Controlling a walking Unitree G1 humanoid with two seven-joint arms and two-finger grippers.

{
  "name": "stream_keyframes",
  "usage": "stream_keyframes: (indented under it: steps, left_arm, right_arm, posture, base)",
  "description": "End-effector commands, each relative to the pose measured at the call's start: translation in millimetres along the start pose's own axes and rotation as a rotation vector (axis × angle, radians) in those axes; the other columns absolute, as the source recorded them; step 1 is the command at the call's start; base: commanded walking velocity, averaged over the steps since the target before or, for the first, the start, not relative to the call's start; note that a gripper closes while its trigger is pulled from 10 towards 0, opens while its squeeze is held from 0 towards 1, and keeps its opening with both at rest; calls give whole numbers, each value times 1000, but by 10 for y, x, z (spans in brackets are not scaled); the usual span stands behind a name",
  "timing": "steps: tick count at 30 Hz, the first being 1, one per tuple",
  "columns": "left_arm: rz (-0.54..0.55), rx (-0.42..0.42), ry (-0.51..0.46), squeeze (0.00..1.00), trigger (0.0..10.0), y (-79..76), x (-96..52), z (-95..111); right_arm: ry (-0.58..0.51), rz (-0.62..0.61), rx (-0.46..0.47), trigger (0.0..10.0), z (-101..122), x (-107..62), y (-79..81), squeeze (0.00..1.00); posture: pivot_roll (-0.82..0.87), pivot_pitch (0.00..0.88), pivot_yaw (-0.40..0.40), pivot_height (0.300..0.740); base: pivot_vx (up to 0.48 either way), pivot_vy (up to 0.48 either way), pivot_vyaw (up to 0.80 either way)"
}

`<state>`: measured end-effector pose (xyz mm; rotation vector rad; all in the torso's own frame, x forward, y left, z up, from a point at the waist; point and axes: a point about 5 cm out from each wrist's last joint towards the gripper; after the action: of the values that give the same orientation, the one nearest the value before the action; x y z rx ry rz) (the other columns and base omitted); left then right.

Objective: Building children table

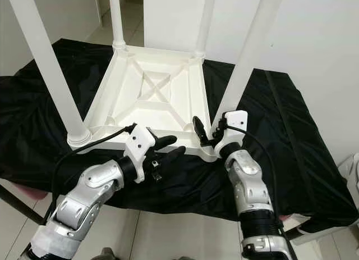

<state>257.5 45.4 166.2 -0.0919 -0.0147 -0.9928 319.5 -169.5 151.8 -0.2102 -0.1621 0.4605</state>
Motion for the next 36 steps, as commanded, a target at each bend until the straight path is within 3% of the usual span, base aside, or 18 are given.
stream_keyframes:
  steps: [1, 4, 9, 10, 13, 14, 15, 22, 24, 25, 29, 30, 31, 33, 34, 36]
  left_arm:
    - [89, 6, -17, 0, 10000, 38, -9, 6]
    - [95, 7, -20, 0, 10000, 60, -7, 18]
    - [98, 6, -23, 0, 10000, 58, -3, 30]
    - [98, 5, -25, 0, 10000, 54, -2, 35]
    - [98, 3, -26, 0, 10000, 51, -1, 37]
    - [98, 4, -27, 0, 10000, 48, 0, 37]
    - [99, 3, -28, 0, 10000, 45, 1, 39]
    - [105, -1, -34, 0, 10000, 33, 9, 36]
    - [106, -1, -34, 0, 10000, 35, 14, 35]
    - [109, -1, -40, 0, 10000, 38, 29, 45]
    - [109, -1, -41, 0, 10000, 38, 31, 48]
    - [110, -1, -44, 0, 10000, 38, 34, 53]
    - [110, -1, -44, 0, 10000, 38, 34, 53]
    - [112, 0, -47, 0, 10000, 49, 36, 62]
    - [112, 0, -47, 0, 10000, 49, 36, 62]
    - [115, -2, -46, 0, 10000, 56, 28, 58]
  right_arm:
    - [-23, 117, -8, 10000, 21, 41, 38, 0]
    - [7, 250, -53, 10000, -54, 17, -11, 0]
    - [41, 322, -76, 10000, -110, -9, -25, 0]
    - [55, 352, -86, 4510, -137, -24, -35, 0]
    - [63, 369, -93, 4510, -153, -33, -43, 0]
    - [68, 376, -93, 1020, -164, -39, -56, 0]
    - [82, 388, -98, 0, -187, -60, -74, 0]
    - [103, 396, -61, 0, -270, -149, -95, 0]
    - [98, 377, -50, 0, -278, -153, -95, 0]
    - [81, 296, -45, 0, -281, -140, -57, 0]
    - [77, 271, -46, 0, -281, -136, -46, 0]
    - [91, 185, -62, 10000, -288, -110, -17, 0]
    - [91, 185, -62, 10000, -288, -110, -17, 0]
    - [122, 23, -84, 10000, -300, -77, 56, 0]
    - [122, 23, -84, 10000, -300, -77, 56, 0]
    - [159, -155, -25, 10000, -314, -100, 216, 0]
  posture:
    - [141, 0, -78, 740]
    - [143, 1, -76, 740]
    - [147, 5, -76, 740]
    - [149, 9, -77, 740]
    - [149, 9, -77, 740]
    - [152, 14, -78, 740]
    - [152, 16, -78, 740]
    - [147, 13, -79, 740]
    - [144, 12, -79, 740]
    - [138, 12, -82, 740]
    - [138, 12, -82, 740]
    - [134, 12, -81, 740]
    - [134, 12, -81, 740]
    - [134, 11, -81, 740]
    - [134, 11, -81, 740]
    - [129, 4, -75, 740]
  base:
    - [0, 0, 0]
    - [0, 0, 0]
    - [0, 0, 0]
    - [0, 0, 0]
    - [0, 0, 0]
    - [0, 0, 0]
    - [0, 0, 0]
    - [0, 0, 0]
    - [0, 0, 0]
    - [0, 0, 0]
    - [0, 0, 0]
    - [0, 0, 0]
    - [0, 0, 0]
    - [0, 0, 0]
    - [0, 0, 0]
    - [0, 0, 0]
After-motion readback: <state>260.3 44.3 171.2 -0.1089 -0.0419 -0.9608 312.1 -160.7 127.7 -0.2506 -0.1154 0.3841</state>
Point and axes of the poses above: a point about 5 cm out from each wrist's last joint towards the gripper, its own x axis pointing out of the wrist towards the gripper, its own z axis along the axis of the wrist's last joint, y = z × x, and after that the axes turned 12 degrees about -x, right-handed
